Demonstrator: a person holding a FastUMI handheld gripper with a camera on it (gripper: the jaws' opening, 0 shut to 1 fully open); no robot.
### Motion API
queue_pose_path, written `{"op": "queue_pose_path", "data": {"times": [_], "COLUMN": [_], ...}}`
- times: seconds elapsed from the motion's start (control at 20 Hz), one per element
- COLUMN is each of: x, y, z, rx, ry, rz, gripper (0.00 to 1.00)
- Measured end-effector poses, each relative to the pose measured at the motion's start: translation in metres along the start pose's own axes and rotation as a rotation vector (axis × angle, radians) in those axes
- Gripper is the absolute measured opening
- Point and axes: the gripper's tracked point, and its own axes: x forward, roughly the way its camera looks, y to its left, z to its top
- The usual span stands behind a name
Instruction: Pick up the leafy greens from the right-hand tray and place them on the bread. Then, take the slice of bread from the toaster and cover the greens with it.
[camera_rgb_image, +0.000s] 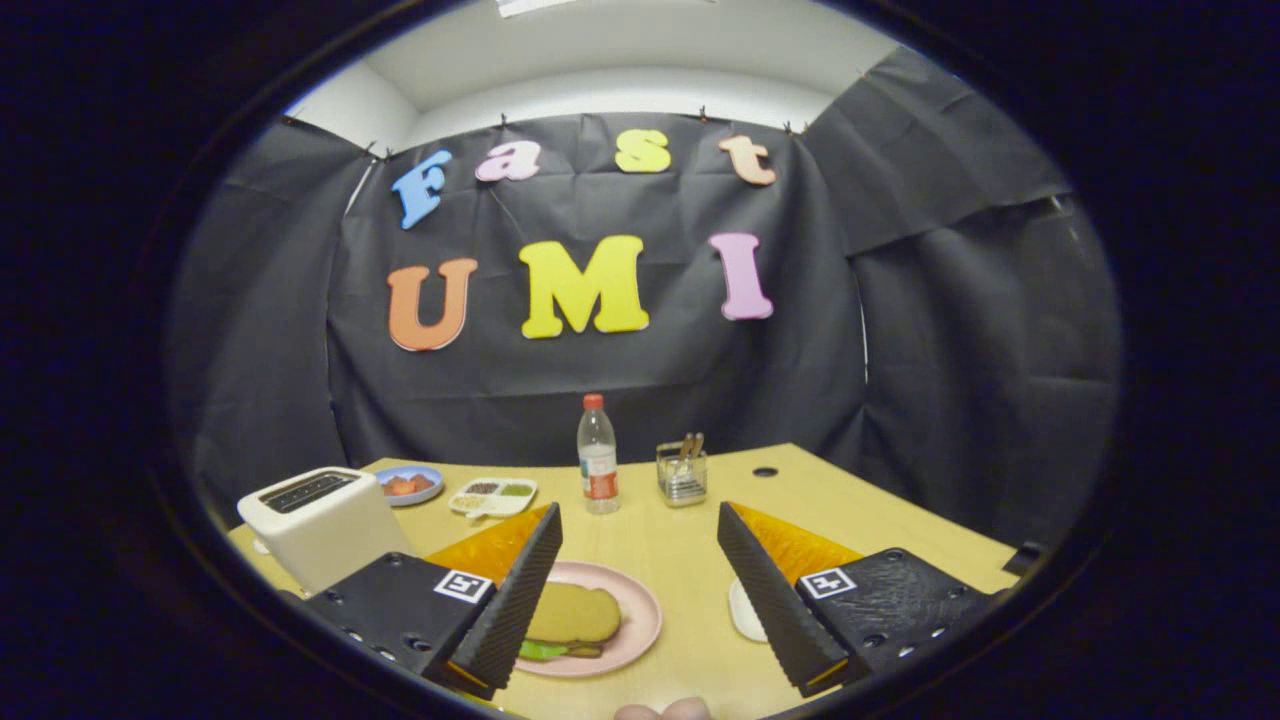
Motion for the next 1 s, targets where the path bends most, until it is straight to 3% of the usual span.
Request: {"op": "queue_pose_path", "data": {"times": [0.3,0.7,1.0], "x": [-0.048,-0.081,-0.081], "y": [-0.028,-0.007,0.008], "z": [0.050,0.057,0.054], "rx": [-0.031,-0.126,-0.105], "ry": [-0.105,-0.135,-0.129], "rz": [-0.008,0.035,0.070], "gripper": [0.96,0.95,0.95]}}
